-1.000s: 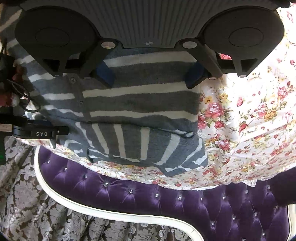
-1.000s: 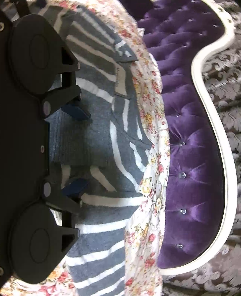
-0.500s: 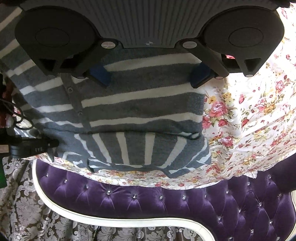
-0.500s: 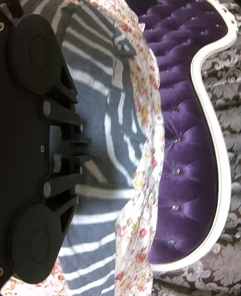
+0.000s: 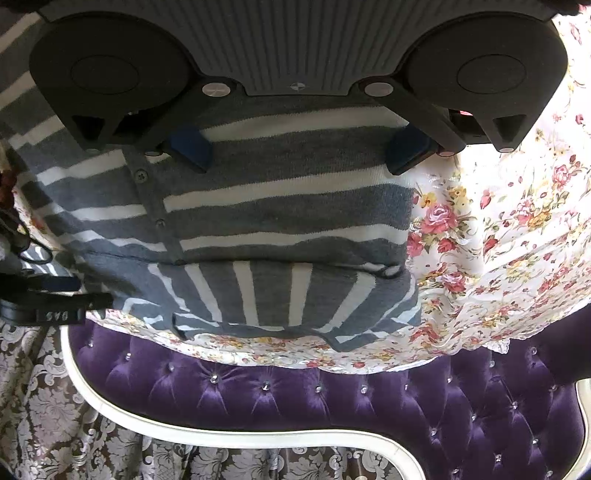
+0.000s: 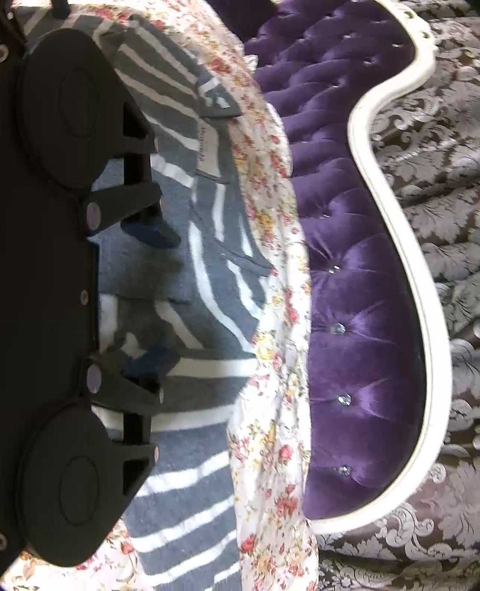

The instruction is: Fold small clothes

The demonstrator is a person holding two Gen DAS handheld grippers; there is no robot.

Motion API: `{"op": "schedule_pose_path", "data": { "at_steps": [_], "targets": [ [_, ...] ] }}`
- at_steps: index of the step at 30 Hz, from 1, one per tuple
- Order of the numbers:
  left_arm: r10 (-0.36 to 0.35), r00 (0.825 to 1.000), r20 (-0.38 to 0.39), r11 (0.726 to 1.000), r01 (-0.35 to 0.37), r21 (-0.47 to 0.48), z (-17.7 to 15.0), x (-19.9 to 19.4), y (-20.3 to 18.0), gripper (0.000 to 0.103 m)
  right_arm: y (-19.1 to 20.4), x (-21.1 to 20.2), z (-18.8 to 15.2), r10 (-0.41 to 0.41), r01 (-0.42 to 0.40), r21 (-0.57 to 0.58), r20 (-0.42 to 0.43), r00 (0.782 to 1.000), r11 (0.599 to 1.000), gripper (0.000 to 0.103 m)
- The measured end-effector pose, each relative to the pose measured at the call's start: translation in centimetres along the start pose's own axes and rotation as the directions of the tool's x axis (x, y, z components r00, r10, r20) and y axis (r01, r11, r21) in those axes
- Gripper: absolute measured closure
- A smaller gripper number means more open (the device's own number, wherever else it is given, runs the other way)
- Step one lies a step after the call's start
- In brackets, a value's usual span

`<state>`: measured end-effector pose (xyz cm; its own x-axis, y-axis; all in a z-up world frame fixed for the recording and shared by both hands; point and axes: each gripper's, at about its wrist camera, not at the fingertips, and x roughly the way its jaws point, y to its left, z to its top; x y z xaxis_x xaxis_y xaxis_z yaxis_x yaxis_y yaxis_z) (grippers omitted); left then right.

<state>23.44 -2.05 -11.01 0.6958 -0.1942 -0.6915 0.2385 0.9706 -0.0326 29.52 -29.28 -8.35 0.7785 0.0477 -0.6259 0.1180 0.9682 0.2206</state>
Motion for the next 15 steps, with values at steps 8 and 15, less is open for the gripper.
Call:
{"op": "schedule_pose_path", "data": {
  "at_steps": [8,15],
  "targets": [
    [-0.015,1.000,-0.012,1.000,0.015,-0.007,0.7,-0.5,0.2,0.002,-1.7,-1.8,0.9,-0.053,0.045,0.077,0.109,0.993,0.996,0.018],
    [-0.013,0.996,0.091,0.999,0.016,-0.031,2.2,-2.6,0.9,0.002,-5.0,-3.0,1.9,-0.131,0.105,0.175,0.143,0.981,0.979,0.015]
  ]
}}
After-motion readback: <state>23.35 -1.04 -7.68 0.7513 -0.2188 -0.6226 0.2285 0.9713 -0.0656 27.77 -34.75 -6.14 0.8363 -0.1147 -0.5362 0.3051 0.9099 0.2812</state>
